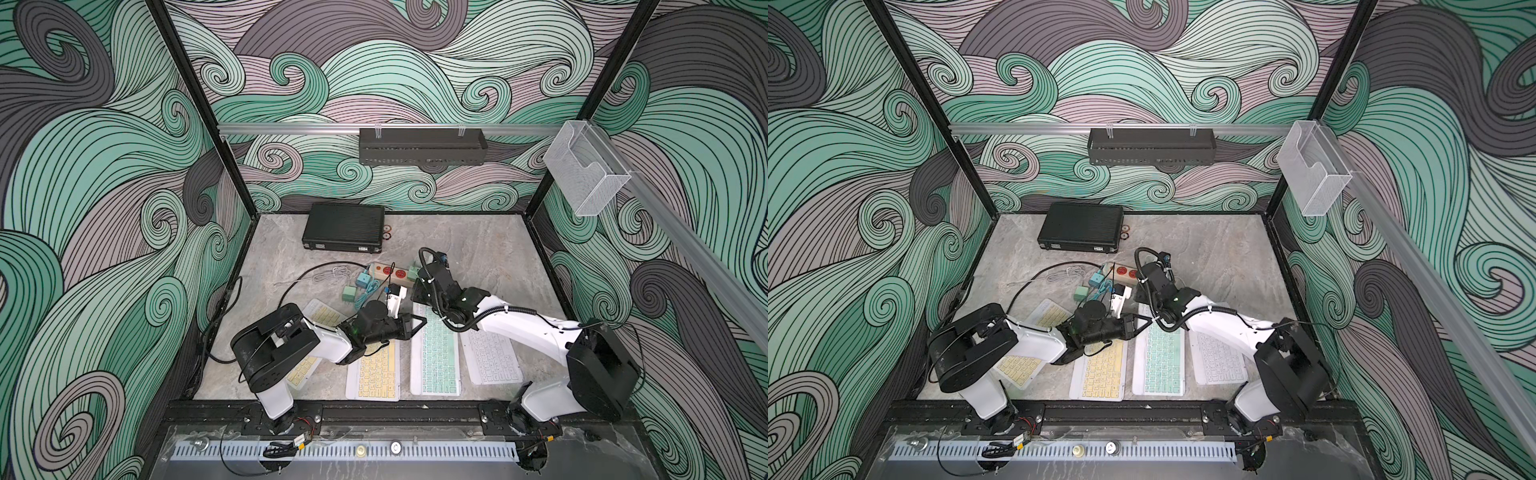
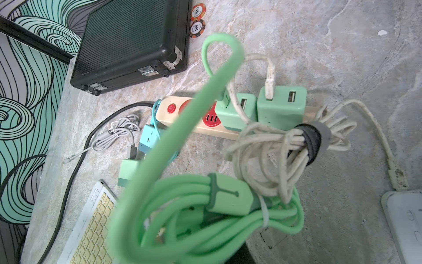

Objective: Unplug the wireless keyboard
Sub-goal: Remove the power cord from the keyboard.

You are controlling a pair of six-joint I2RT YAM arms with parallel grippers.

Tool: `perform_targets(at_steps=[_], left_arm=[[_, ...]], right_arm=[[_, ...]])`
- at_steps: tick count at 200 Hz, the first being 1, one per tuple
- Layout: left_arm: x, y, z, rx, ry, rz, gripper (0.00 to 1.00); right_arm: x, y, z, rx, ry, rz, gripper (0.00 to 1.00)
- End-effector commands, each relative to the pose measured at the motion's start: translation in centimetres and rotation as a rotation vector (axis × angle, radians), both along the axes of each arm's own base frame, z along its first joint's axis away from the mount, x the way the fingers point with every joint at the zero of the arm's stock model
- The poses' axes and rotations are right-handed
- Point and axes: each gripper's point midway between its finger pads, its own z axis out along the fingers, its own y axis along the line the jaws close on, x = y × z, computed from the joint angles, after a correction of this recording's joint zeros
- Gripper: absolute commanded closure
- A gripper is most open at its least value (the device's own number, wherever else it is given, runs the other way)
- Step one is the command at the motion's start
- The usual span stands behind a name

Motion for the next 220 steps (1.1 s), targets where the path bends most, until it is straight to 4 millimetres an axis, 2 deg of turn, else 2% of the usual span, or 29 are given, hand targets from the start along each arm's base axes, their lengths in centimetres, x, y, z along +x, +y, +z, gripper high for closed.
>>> perform_targets(at_steps=[1, 82, 127, 163, 202, 220], left_arm=[[-0.3, 0.0, 0.0, 0.029, -0.054, -0.017, 1.0], [-0.5, 0.0, 0.5, 0.035, -0.073, -0.026, 1.0], [-0.5, 0.0, 1.0, 0.049, -0.095, -0.032, 1.0], [-0.7, -0.2, 1.3, 0.054, -0.098, -0.05, 1.0], [-0.7, -0.3, 1.1, 0.063, -0.095, -0.049, 1.0], [-0.7, -0.3, 1.1, 0.063, -0.092, -0.049, 1.0]], right_arm=[[0.0, 0.0, 0.1, 0.021, -0.003, -0.012, 0.99], [0.2, 0.1, 0.2, 0.066, -0.021, -0.033, 1.0], [1.2, 0.4, 3.5, 0.146, -0.098, -0.076, 1.0], [1.3, -0.3, 3.1, 0.174, -0.133, -0.112, 1.0], [0.7, -1.7, 4.7, 0.141, -0.167, -0.123, 1.0], [0.7, -1.7, 5.0, 0.121, -0.174, -0.107, 1.0]])
